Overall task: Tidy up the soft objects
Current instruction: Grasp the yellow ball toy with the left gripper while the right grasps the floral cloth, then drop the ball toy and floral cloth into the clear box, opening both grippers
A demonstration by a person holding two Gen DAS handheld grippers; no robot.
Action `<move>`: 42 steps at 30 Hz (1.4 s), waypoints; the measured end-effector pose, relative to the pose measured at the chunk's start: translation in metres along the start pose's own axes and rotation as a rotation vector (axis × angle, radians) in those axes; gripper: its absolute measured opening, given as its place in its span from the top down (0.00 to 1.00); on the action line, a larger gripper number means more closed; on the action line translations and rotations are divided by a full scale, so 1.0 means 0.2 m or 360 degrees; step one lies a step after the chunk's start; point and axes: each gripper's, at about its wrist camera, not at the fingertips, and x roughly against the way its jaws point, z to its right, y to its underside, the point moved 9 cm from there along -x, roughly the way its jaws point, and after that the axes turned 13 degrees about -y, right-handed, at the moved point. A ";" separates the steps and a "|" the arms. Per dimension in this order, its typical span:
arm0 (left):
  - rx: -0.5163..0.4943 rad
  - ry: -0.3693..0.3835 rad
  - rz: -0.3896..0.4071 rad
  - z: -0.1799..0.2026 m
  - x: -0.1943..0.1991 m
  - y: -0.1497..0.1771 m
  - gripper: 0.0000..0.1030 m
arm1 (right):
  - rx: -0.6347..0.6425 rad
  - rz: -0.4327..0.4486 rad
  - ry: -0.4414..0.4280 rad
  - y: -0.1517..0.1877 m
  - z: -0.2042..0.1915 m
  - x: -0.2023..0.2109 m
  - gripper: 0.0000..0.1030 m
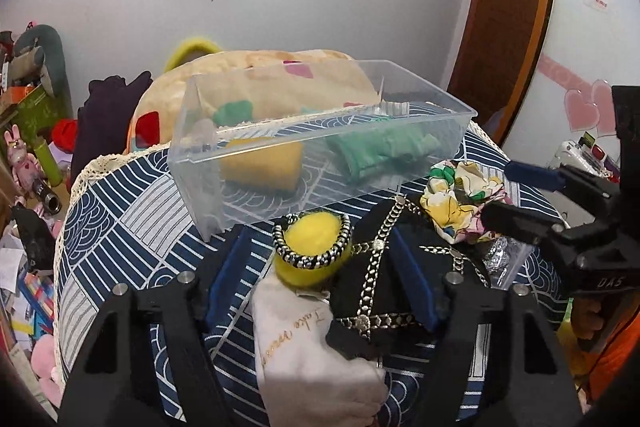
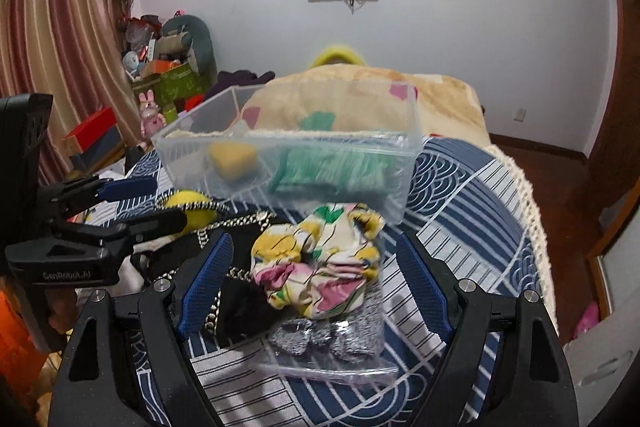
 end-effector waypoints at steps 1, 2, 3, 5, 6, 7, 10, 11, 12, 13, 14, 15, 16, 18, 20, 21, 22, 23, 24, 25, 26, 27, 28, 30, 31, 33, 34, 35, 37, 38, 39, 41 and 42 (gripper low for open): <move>0.0001 0.0000 0.0007 0.00 0.01 0.01 0.35 | -0.0005 -0.0009 -0.0012 0.01 0.00 -0.01 0.21; 0.0001 0.0001 0.0010 0.00 0.01 0.01 0.36 | -0.0012 -0.0018 -0.0027 0.02 0.00 -0.02 0.21; 0.0001 0.0001 0.0011 0.00 0.01 0.02 0.39 | -0.0016 -0.0023 -0.0036 0.02 0.00 -0.02 0.22; 0.0006 0.0005 0.0006 0.00 0.01 0.02 0.45 | -0.0027 -0.0034 -0.0054 0.03 0.00 -0.03 0.26; 0.0011 0.0011 0.0001 0.00 0.00 0.02 0.49 | -0.0031 -0.0038 -0.0056 0.03 0.00 -0.03 0.28; 0.0018 0.0020 -0.0005 0.00 0.00 0.02 0.53 | -0.0037 -0.0044 -0.0059 0.04 0.01 -0.04 0.30; 0.0032 0.0040 -0.0021 0.00 -0.02 0.02 0.62 | -0.0049 -0.0064 -0.0060 0.05 0.02 -0.05 0.38; 0.0036 0.0039 -0.0023 -0.01 -0.02 0.02 0.62 | -0.0055 -0.0071 -0.0057 0.06 0.02 -0.05 0.39; 0.0042 0.0039 -0.0019 -0.01 -0.02 0.02 0.63 | -0.0061 -0.0075 -0.0054 0.06 0.02 -0.04 0.42; 0.0048 0.0041 -0.0014 -0.01 -0.02 0.02 0.64 | -0.0066 -0.0076 -0.0049 0.07 0.02 -0.04 0.46; 0.0050 0.0043 -0.0011 -0.01 -0.01 0.02 0.65 | -0.0068 -0.0077 -0.0045 0.07 0.03 -0.04 0.47; 0.0054 0.0046 -0.0007 -0.01 -0.01 0.02 0.66 | -0.0069 -0.0076 -0.0041 0.07 0.03 -0.04 0.50; 0.0058 0.0052 -0.0002 -0.01 0.00 0.01 0.67 | -0.0070 -0.0074 -0.0039 0.07 0.03 -0.03 0.52; 0.0056 0.0049 0.0007 -0.01 0.01 0.01 0.69 | -0.0064 -0.0073 -0.0032 0.07 0.03 -0.03 0.56; 0.0053 0.0049 0.0014 -0.02 0.02 0.01 0.73 | -0.0057 -0.0073 -0.0023 0.07 0.04 -0.02 0.60; 0.0053 0.0046 0.0017 -0.02 0.02 0.00 0.73 | -0.0054 -0.0073 -0.0021 0.07 0.04 -0.02 0.62; 0.0055 0.0047 0.0020 -0.02 0.03 0.00 0.74 | -0.0051 -0.0072 -0.0016 0.06 0.03 -0.02 0.64; 0.0056 0.0053 0.0021 -0.02 0.03 0.00 0.76 | -0.0046 -0.0071 -0.0011 0.06 0.03 -0.02 0.66; 0.0059 0.0059 0.0023 -0.02 0.04 0.00 0.77 | -0.0039 -0.0068 -0.0005 0.06 0.03 -0.02 0.72; 0.0061 0.0062 0.0026 -0.02 0.04 0.00 0.78 | -0.0033 -0.0065 0.0001 0.06 0.03 -0.02 0.76; 0.0061 0.0061 0.0034 -0.02 0.05 -0.01 0.78 | -0.0029 -0.0061 0.0003 0.05 0.03 -0.02 0.78; 0.0060 0.0057 0.0041 -0.02 0.06 -0.01 0.79 | -0.0026 -0.0055 0.0002 0.05 0.03 -0.02 0.81; 0.0061 0.0051 0.0052 -0.02 0.07 -0.02 0.79 | -0.0023 -0.0048 0.0003 0.04 0.03 -0.01 0.84; 0.0065 0.0051 0.0064 -0.02 0.08 -0.03 0.79 | -0.0031 -0.0031 -0.0024 0.03 0.03 0.00 0.87; 0.0069 0.0052 0.0074 -0.03 0.09 -0.03 0.79 | -0.0039 -0.0018 -0.0046 0.03 0.03 0.01 0.88; 0.0071 0.0054 0.0088 -0.03 0.11 -0.04 0.79 | -0.0040 0.0004 -0.0055 0.01 0.02 0.02 0.88; 0.0072 0.0053 0.0097 -0.03 0.12 -0.04 0.79 | -0.0035 0.0017 -0.0056 0.01 0.02 0.04 0.89; 0.0072 0.0052 0.0105 -0.04 0.13 -0.04 0.79 | -0.0032 0.0028 -0.0056 0.00 0.02 0.04 0.89; 0.0078 0.0058 0.0118 -0.04 0.15 -0.06 0.80 | -0.0030 0.0049 -0.0058 -0.02 0.01 0.06 0.89; 0.0081 0.0058 0.0124 -0.04 0.15 -0.06 0.80 | -0.0028 0.0057 -0.0059 -0.03 0.01 0.06 0.89; 0.0084 0.0056 0.0131 -0.05 0.17 -0.07 0.80 | -0.0024 0.0064 -0.0057 -0.03 0.00 0.07 0.89; 0.0092 0.0059 0.0146 -0.06 0.19 -0.08 0.80 | -0.0015 0.0086 -0.0040 -0.05 0.00 0.08 0.89; 0.0094 0.0060 0.0155 -0.06 0.20 -0.08 0.80 | -0.0012 0.0095 -0.0042 -0.05 0.00 0.09 0.89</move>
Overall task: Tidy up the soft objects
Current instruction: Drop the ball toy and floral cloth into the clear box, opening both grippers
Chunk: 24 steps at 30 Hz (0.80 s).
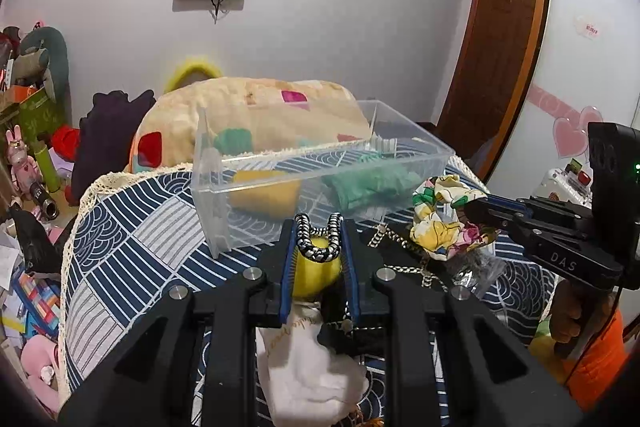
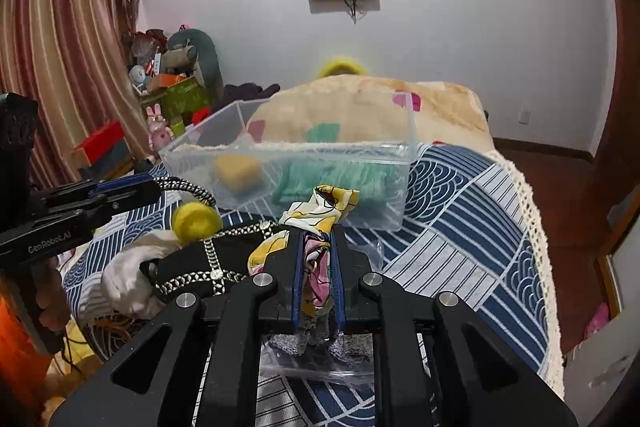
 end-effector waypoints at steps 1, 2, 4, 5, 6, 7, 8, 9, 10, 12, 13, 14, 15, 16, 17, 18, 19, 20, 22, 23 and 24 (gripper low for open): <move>0.0003 0.0000 0.0012 0.00 0.01 -0.01 0.79 | 0.0000 0.0008 -0.0004 -0.01 0.00 0.01 0.89; 0.0006 -0.0002 0.0021 -0.01 0.02 -0.02 0.80 | 0.0003 0.0020 -0.0002 -0.01 -0.01 0.02 0.89; 0.0014 0.0000 0.0040 -0.01 0.04 -0.04 0.80 | 0.0013 0.0035 0.0001 -0.03 -0.01 0.03 0.89; 0.0018 -0.0001 0.0047 -0.02 0.05 -0.05 0.80 | 0.0017 0.0046 0.0004 -0.04 -0.01 0.04 0.89; 0.0023 -0.0004 0.0057 -0.03 0.05 -0.06 0.80 | 0.0020 0.0055 0.0004 -0.05 -0.02 0.05 0.89; 0.0028 -0.0007 0.0064 -0.03 0.06 -0.07 0.80 | 0.0024 0.0068 0.0005 -0.06 -0.02 0.06 0.89; 0.0035 -0.0007 0.0075 -0.04 0.07 -0.08 0.80 | 0.0027 0.0076 0.0006 -0.07 -0.02 0.07 0.89; 0.0042 -0.0009 0.0082 -0.05 0.07 -0.09 0.79 | 0.0034 0.0088 0.0010 -0.08 -0.02 0.08 0.89; 0.0049 -0.0013 0.0089 -0.05 0.08 -0.10 0.79 | 0.0040 0.0103 0.0015 -0.10 -0.02 0.09 0.89; 0.0064 -0.0014 0.0103 -0.07 0.09 -0.12 0.79 | 0.0047 0.0130 0.0019 -0.13 -0.02 0.11 0.89; 0.0071 -0.0020 0.0107 -0.08 0.09 -0.13 0.79 | 0.0048 0.0146 0.0022 -0.15 -0.02 0.13 0.89; 0.0080 -0.0026 0.0114 -0.09 0.09 -0.15 0.79 | 0.0046 0.0164 0.0025 -0.17 -0.02 0.14 0.89; 0.0086 -0.0028 0.0119 -0.10 0.09 -0.16 0.79 | 0.0042 0.0184 0.0025 -0.19 -0.02 0.15 0.89; 0.0091 -0.0036 0.0124 -0.11 0.09 -0.17 0.79 | 0.0040 0.0198 0.0023 -0.20 -0.02 0.15 0.89; 0.0094 -0.0043 0.0129 -0.12 0.09 -0.18 0.79 | 0.0040 0.0212 0.0022 -0.22 -0.02 0.16 0.89; 0.0093 -0.0048 0.0136 -0.12 0.09 -0.19 0.79 | 0.0043 0.0220 0.0024 -0.24 -0.02 0.16 0.89; 0.0091 -0.0055 0.0140 -0.13 0.09 -0.20 0.79 | 0.0051 0.0225 0.0024 -0.25 -0.02 0.15 0.89; 0.0089 -0.0064 0.0144 -0.13 0.08 -0.21 0.79 | 0.0062 0.0230 0.0026 -0.27 -0.03 0.15 0.89; 0.0087 -0.0063 0.0153 -0.14 0.07 -0.23 0.79 | 0.0093 0.0233 0.0035 -0.29 -0.05 0.13 0.89; 0.0087 -0.0063 0.0151 -0.14 0.05 -0.24 0.79 | 0.0117 0.0233 0.0049 -0.31 -0.06 0.12 0.89; 0.0082 -0.0062 0.0145 -0.13 0.03 -0.25 0.79 | 0.0131 0.0233 0.0056 -0.32 -0.06 0.11 0.89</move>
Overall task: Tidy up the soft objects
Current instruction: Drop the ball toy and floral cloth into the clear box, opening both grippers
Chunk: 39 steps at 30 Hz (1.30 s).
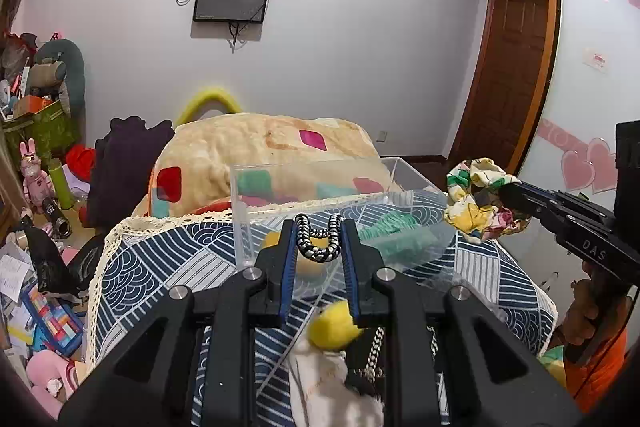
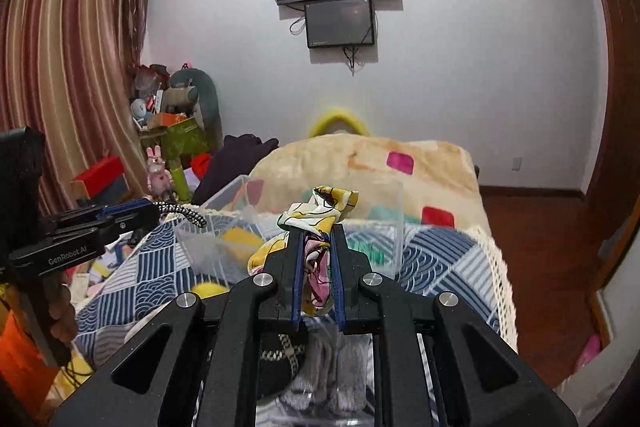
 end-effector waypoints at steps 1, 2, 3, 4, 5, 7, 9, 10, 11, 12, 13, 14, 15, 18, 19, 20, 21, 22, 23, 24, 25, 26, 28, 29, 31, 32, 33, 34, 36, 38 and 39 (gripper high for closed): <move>-0.0008 0.0001 -0.0007 0.01 -0.02 -0.01 0.79 | 0.0016 -0.0004 -0.0004 -0.01 -0.01 -0.02 0.89; -0.0012 -0.0001 -0.0012 0.02 -0.04 -0.01 0.79 | 0.0025 -0.0006 -0.0005 -0.02 -0.01 -0.04 0.89; -0.0019 -0.0001 -0.0019 0.03 -0.06 -0.01 0.79 | 0.0039 -0.0011 -0.0002 -0.04 -0.02 -0.06 0.89; -0.0025 0.0001 -0.0025 0.04 -0.08 -0.01 0.79 | 0.0049 -0.0015 -0.0001 -0.04 -0.03 -0.08 0.89; -0.0029 0.0003 -0.0028 0.05 -0.10 -0.02 0.79 | 0.0059 -0.0024 -0.0001 -0.05 -0.03 -0.11 0.89; -0.0038 0.0000 -0.0040 0.06 -0.14 -0.02 0.79 | 0.0068 -0.0042 -0.0003 -0.07 -0.03 -0.16 0.89; -0.0041 0.0004 -0.0062 0.07 -0.19 -0.03 0.79 | 0.0073 -0.0063 0.0002 -0.07 -0.03 -0.20 0.89; -0.0041 0.0008 -0.0076 0.08 -0.21 -0.03 0.79 | 0.0072 -0.0075 0.0004 -0.07 -0.03 -0.22 0.89; -0.0037 0.0017 -0.0092 0.08 -0.24 -0.03 0.79 | 0.0066 -0.0087 0.0004 -0.07 -0.02 -0.24 0.89; -0.0032 0.0026 -0.0107 0.09 -0.26 -0.04 0.79 | 0.0059 -0.0102 0.0005 -0.07 -0.01 -0.26 0.89; -0.0026 0.0033 -0.0124 0.09 -0.29 -0.04 0.79 | 0.0052 -0.0112 0.0009 -0.06 0.00 -0.28 0.89; -0.0022 0.0039 -0.0138 0.10 -0.30 -0.04 0.79 | 0.0043 -0.0128 0.0017 -0.06 0.01 -0.30 0.89; -0.0021 0.0048 -0.0152 0.10 -0.32 -0.04 0.79 | 0.0037 -0.0139 0.0022 -0.06 0.02 -0.31 0.89; -0.0041 0.0087 -0.0196 0.14 -0.38 -0.03 0.79 | 0.0012 -0.0186 0.0040 -0.04 0.05 -0.35 0.89; -0.0054 0.0099 -0.0208 0.16 -0.39 -0.03 0.79 | 0.0003 -0.0202 0.0042 -0.03 0.07 -0.36 0.89; -0.0070 0.0095 -0.0218 0.17 -0.41 -0.02 0.79 | -0.0010 -0.0225 0.0047 -0.02 0.08 -0.38 0.89; -0.0086 0.0091 -0.0227 0.19 -0.42 -0.01 0.79 | -0.0021 -0.0242 0.0051 -0.01 0.09 -0.40 0.89; -0.0101 0.0097 -0.0241 0.20 -0.44 0.00 0.79 | -0.0027 -0.0257 0.0059 0.00 0.11 -0.41 0.89; -0.0111 0.0098 -0.0251 0.21 -0.46 0.00 0.79 | -0.0030 -0.0275 0.0071 0.01 0.12 -0.42 0.89; -0.0123 0.0095 -0.0261 0.22 -0.47 0.01 0.79 | -0.0028 -0.0291 0.0080 0.03 0.12 -0.43 0.89; -0.0136 0.0092 -0.0275 0.23 -0.49 0.02 0.79 | -0.0028 -0.0304 0.0084 0.03 0.13 -0.44 0.89; -0.0144 0.0090 -0.0290 0.23 -0.51 0.02 0.79 | -0.0032 -0.0324 0.0084 0.05 0.14 -0.45 0.89; -0.0154 0.0081 -0.0330 0.24 -0.53 0.04 0.79 | -0.0032 -0.0354 0.0090 0.07 0.14 -0.47 0.89; -0.0157 0.0083 -0.0346 0.25 -0.55 0.05 0.79 | -0.0031 -0.0369 0.0092 0.08 0.15 -0.47 0.89; -0.0172 0.0070 -0.0349 0.26 -0.55 0.05 0.79 | -0.0032 -0.0393 0.0088 0.09 0.16 -0.48 0.89; -0.0183 0.0063 -0.0346 0.26 -0.55 0.05 0.79 | -0.0035 -0.0402 0.0086 0.10 0.16 -0.48 0.89; -0.0198 0.0054 -0.0341 0.26 -0.55 0.05 0.79 | -0.0037 -0.0407 0.0085 0.10 0.16 -0.48 0.89; -0.0203 0.0052 -0.0339 0.26 -0.55 0.05 0.79 | -0.0042 -0.0415 0.0079 0.10 0.17 -0.49 0.89; -0.0207 0.0050 -0.0340 0.26 -0.54 0.05 0.79 | -0.0048 -0.0430 0.0075 0.10 0.17 -0.49 0.89; -0.0202 0.0051 -0.0342 0.26 -0.54 0.05 0.77 | -0.0050 -0.0434 0.0079 0.11 0.17 -0.48 0.88; -0.0197 0.0050 -0.0346 0.26 -0.54 0.05 0.74 | -0.0048 -0.0434 0.0080 0.11 0.17 -0.48 0.88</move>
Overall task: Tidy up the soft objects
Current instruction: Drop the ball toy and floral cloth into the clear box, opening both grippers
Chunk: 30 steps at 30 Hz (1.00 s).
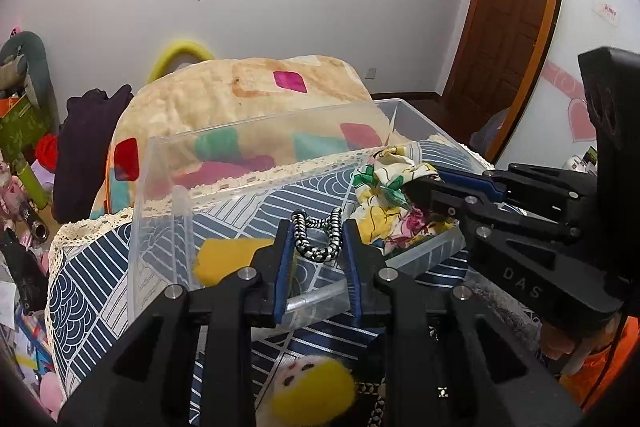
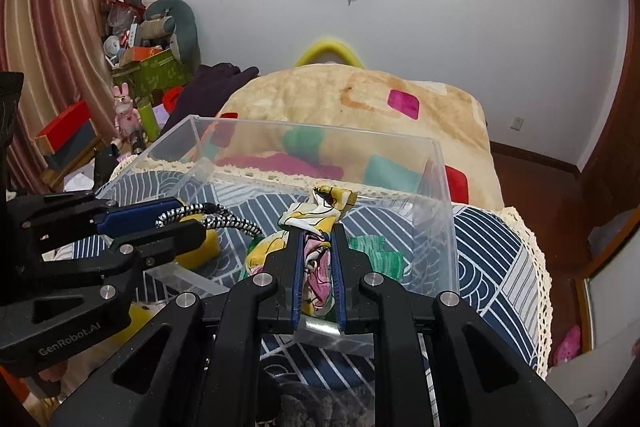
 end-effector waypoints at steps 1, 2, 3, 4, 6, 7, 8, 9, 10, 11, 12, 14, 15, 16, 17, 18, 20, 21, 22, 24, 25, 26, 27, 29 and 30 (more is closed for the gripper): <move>0.0005 -0.0002 -0.0003 0.00 0.00 0.00 0.72 | 0.0001 -0.0005 0.0004 0.00 0.00 0.01 0.87; 0.0011 0.0000 -0.0007 -0.01 0.01 0.00 0.71 | 0.0000 -0.0009 0.0004 0.01 0.00 0.01 0.86; 0.0015 0.0003 -0.0011 -0.01 0.01 0.00 0.70 | -0.0001 -0.0009 0.0004 0.01 0.00 0.01 0.84; 0.0019 0.0010 -0.0017 -0.01 0.01 0.01 0.69 | 0.0000 -0.0009 0.0004 0.01 0.00 0.01 0.83; 0.0026 0.0023 -0.0021 -0.01 0.02 0.01 0.65 | 0.0006 -0.0006 0.0021 0.01 0.01 0.02 0.79; 0.0027 0.0030 -0.0024 -0.02 0.03 0.01 0.65 | 0.0010 0.0000 0.0027 0.01 0.01 0.03 0.77; 0.0028 0.0033 -0.0022 -0.02 0.03 0.01 0.65 | 0.0012 0.0006 0.0028 0.01 0.00 0.04 0.75; 0.0027 0.0034 -0.0019 -0.02 0.04 0.01 0.64 | 0.0013 0.0011 0.0025 0.01 0.00 0.05 0.71; 0.0025 0.0033 -0.0015 -0.02 0.05 0.01 0.64 | 0.0014 0.0022 0.0022 0.01 0.00 0.06 0.66; 0.0023 0.0029 -0.0009 -0.02 0.06 0.00 0.63 | 0.0018 0.0035 0.0023 0.01 -0.01 0.07 0.63; 0.0021 0.0028 -0.0003 -0.02 0.07 0.00 0.61 | 0.0024 0.0048 0.0028 0.00 -0.01 0.09 0.57; 0.0024 0.0029 0.0014 -0.02 0.10 0.00 0.54 | 0.0039 0.0075 0.0039 0.00 -0.02 0.11 0.48; 0.0028 0.0029 0.0025 -0.02 0.11 -0.01 0.49 | 0.0045 0.0087 0.0036 -0.01 -0.03 0.13 0.44; 0.0034 0.0027 0.0038 -0.02 0.13 -0.01 0.44 | 0.0051 0.0100 0.0035 -0.01 -0.04 0.14 0.42; 0.0042 0.0024 0.0054 -0.03 0.15 -0.02 0.43 | 0.0056 0.0111 0.0033 -0.02 -0.04 0.16 0.41; 0.0051 0.0026 0.0067 -0.04 0.17 -0.02 0.40 | 0.0060 0.0126 0.0026 -0.03 -0.05 0.17 0.41; 0.0071 0.0032 0.0087 -0.04 0.21 -0.04 0.38 | 0.0059 0.0151 -0.0003 -0.04 -0.06 0.20 0.40; 0.0078 0.0032 0.0098 -0.05 0.23 -0.04 0.37 | 0.0056 0.0166 -0.0017 -0.05 -0.06 0.22 0.39; 0.0081 0.0027 0.0112 -0.05 0.25 -0.05 0.37 | 0.0051 0.0183 -0.0030 -0.05 -0.07 0.23 0.37; 0.0077 0.0004 0.0140 -0.06 0.28 -0.06 0.36 | 0.0047 0.0221 -0.0047 -0.07 -0.08 0.27 0.34; 0.0070 -0.0011 0.0160 -0.06 0.31 -0.07 0.35 | 0.0050 0.0237 -0.0047 -0.08 -0.08 0.29 0.33; 0.0065 -0.0020 0.0175 -0.07 0.33 -0.07 0.34 | 0.0061 0.0257 -0.0041 -0.09 -0.09 0.31 0.33; 0.0066 -0.0028 0.0190 -0.07 0.35 -0.07 0.31 | 0.0070 0.0269 -0.0034 -0.09 -0.09 0.32 0.33; 0.0077 -0.0035 0.0217 -0.08 0.40 -0.07 0.26 | 0.0086 0.0294 -0.0025 -0.09 -0.10 0.35 0.33; 0.0084 -0.0035 0.0229 -0.09 0.42 -0.06 0.25 | 0.0090 0.0304 -0.0025 -0.09 -0.11 0.37 0.33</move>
